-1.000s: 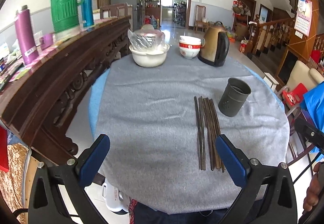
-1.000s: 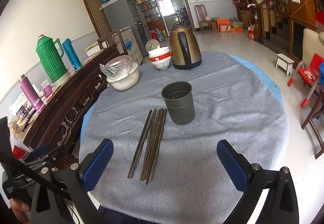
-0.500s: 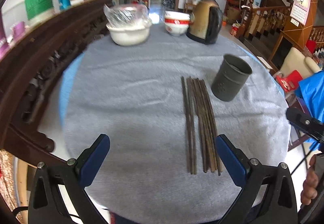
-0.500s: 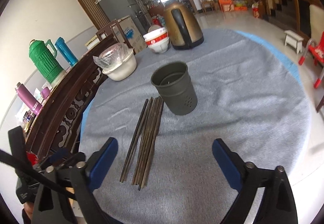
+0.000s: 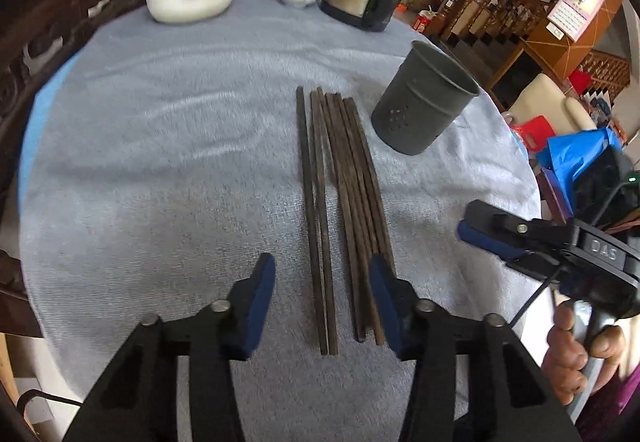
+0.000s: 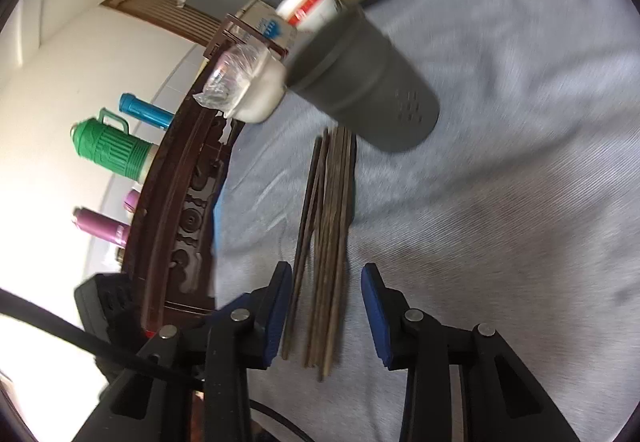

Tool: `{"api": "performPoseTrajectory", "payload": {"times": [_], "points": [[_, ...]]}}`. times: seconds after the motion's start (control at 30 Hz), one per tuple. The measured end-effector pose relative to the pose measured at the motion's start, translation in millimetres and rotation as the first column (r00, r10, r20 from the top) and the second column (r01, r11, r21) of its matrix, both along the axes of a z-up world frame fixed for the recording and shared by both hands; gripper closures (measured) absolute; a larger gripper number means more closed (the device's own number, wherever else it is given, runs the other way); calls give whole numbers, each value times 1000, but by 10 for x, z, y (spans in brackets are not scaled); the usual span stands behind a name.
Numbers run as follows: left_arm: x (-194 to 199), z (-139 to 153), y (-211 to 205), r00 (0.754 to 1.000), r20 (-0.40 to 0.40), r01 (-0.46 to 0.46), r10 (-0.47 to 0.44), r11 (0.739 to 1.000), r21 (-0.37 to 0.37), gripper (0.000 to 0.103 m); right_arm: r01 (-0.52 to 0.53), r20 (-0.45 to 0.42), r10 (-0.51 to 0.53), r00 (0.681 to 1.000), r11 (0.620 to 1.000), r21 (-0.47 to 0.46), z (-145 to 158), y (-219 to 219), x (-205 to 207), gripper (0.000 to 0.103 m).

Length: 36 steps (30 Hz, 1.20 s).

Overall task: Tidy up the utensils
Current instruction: 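Pinch one chopstick with the left tool while the right tool pinches another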

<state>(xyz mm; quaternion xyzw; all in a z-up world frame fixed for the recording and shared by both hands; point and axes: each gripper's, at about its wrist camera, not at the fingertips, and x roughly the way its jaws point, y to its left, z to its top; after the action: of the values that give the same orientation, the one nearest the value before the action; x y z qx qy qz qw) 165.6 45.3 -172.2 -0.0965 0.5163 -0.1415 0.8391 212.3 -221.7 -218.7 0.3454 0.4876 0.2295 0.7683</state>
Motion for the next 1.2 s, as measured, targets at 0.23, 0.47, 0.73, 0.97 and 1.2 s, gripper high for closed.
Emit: {"api": "performPoseTrajectory", "payload": {"times": [0.23, 0.47, 0.73, 0.97, 1.2], "points": [[161, -191, 50, 994, -105, 19, -36, 987, -157, 60, 25, -149, -3, 989, 989, 147, -385, 130, 202, 70], [247, -371, 39, 981, -182, 18, -66, 968, -250, 65, 73, -240, -18, 971, 972, 222, -655, 174, 281, 80], [303, -470, -92, 971, -208, 48, -114, 953, -299, 80, 54, -250, 16, 968, 961, 270, -721, 286, 375, 90], [295, -519, -153, 967, -208, 74, -147, 944, -321, 87, 43, -249, 30, 968, 958, 283, -757, 323, 341, 95], [95, -520, -220, 960, -212, 107, -185, 936, -335, 89, 47, -266, 38, 963, 951, 307, -794, 320, 118, 95]]}}
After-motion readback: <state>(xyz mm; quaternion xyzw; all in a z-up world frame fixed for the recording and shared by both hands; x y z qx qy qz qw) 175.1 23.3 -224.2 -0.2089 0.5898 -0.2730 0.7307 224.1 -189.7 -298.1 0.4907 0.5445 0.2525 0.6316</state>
